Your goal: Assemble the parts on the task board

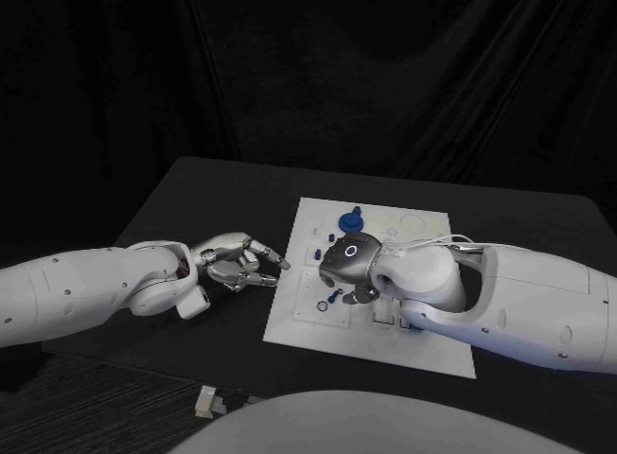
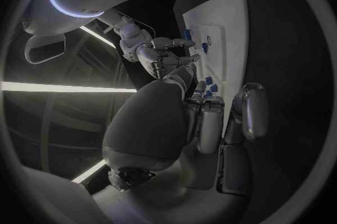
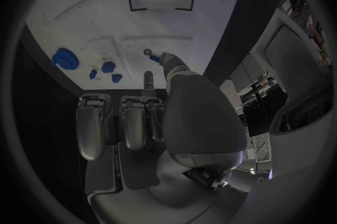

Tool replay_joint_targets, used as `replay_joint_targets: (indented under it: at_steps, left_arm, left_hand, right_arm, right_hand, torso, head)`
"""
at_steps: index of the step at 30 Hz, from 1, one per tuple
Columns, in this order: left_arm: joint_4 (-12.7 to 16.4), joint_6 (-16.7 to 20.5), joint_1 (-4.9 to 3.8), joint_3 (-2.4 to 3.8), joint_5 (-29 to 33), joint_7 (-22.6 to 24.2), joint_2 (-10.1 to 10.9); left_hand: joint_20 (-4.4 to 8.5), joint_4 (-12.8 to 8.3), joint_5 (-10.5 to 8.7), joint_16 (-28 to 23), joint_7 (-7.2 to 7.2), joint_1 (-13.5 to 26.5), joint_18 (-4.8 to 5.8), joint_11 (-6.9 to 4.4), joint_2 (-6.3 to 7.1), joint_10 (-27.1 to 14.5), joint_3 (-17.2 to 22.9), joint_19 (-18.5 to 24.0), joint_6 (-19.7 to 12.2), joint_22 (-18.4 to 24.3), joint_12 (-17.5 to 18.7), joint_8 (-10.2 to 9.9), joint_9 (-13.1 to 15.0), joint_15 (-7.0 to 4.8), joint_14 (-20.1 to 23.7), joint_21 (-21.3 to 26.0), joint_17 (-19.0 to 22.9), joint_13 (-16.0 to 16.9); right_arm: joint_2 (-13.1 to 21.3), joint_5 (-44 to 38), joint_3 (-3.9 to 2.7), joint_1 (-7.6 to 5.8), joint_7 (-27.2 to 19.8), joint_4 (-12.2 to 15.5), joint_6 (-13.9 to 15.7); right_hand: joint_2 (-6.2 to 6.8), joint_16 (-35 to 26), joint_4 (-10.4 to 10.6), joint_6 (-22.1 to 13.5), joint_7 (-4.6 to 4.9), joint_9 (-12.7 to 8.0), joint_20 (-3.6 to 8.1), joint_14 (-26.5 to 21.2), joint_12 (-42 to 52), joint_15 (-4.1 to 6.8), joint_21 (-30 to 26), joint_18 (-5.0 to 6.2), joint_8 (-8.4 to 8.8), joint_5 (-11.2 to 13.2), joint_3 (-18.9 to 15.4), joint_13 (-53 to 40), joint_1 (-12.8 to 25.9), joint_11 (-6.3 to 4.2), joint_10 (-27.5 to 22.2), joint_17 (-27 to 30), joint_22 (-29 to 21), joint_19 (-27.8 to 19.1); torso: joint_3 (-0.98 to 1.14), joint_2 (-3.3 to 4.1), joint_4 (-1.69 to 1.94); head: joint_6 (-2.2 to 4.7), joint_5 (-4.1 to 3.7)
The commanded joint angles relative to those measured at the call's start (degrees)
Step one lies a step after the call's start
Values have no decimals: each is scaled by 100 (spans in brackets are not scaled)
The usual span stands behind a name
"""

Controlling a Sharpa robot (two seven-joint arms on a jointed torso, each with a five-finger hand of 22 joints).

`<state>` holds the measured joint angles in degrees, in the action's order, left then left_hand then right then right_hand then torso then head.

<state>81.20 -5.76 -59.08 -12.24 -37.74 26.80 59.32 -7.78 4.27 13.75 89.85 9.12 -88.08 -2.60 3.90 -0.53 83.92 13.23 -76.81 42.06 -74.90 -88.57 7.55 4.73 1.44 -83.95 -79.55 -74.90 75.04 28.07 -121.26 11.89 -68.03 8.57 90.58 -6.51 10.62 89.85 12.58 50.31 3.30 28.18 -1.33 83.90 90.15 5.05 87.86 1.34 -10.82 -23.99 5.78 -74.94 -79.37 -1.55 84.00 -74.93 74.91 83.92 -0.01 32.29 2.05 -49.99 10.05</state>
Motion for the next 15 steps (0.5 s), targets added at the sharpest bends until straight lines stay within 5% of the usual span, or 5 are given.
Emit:
replay_joint_targets:
  at_steps: [1, 2, 15]
  left_arm:
    - [6, -10, -3, 5, 26, 76, -20]
    - [5, -16, -3, 5, 26, 74, -22]
    - [11, -69, -3, 5, 26, 68, -25]
  left_hand:
    - [-47, 19, 33, 15, 19, 3, -71, 49, -76, 386, 9, 7, 28, -1067, -7, 23, 0, 49, -605, 23, -1510, 1320]
    - [-47, 19, 33, 15, 19, 3, -71, 49, -76, 386, 9, 7, 28, -1067, -7, 23, 0, 49, -605, 23, -1510, 1320]
    - [-49, 22, 55, 15, 21, 7, -76, 51, -74, 377, 13, 22, 24, -1062, -1, 26, -2, 51, -605, 36, -1510, 1313]
  right_arm:
    - [-2, 4, -3, 51, 35, -17, 247]
    - [-1, 6, -3, 62, 22, -23, 276]
    - [-37, 15, -3, 200, -26, -148, 638]
  right_hand:
    - [-21, 15, -18, -79, 0, 312, -35, 610, -15, -51, 18, -81, -128, -363, 46, -1506, 9, 14, 600, -1507, 1439, 500]
    - [-33, 15, -46, -137, -18, 475, -36, 610, -15, -36, 29, -84, -180, -568, 77, -1506, -4, 13, 600, -1507, 1443, 506]
    - [-78, 15, -224, -519, -27, 1226, -38, 610, -15, -34, -32, -67, -310, -1044, 266, -1506, -34, 4, 600, -1507, 1421, 470]
  torso:
    - [2, -8, -5]
    - [4, -7, -8]
    - [7, 3, -10]
  head:
    - [-1, 4]
    - [-1, 4]
    - [-1, 24]
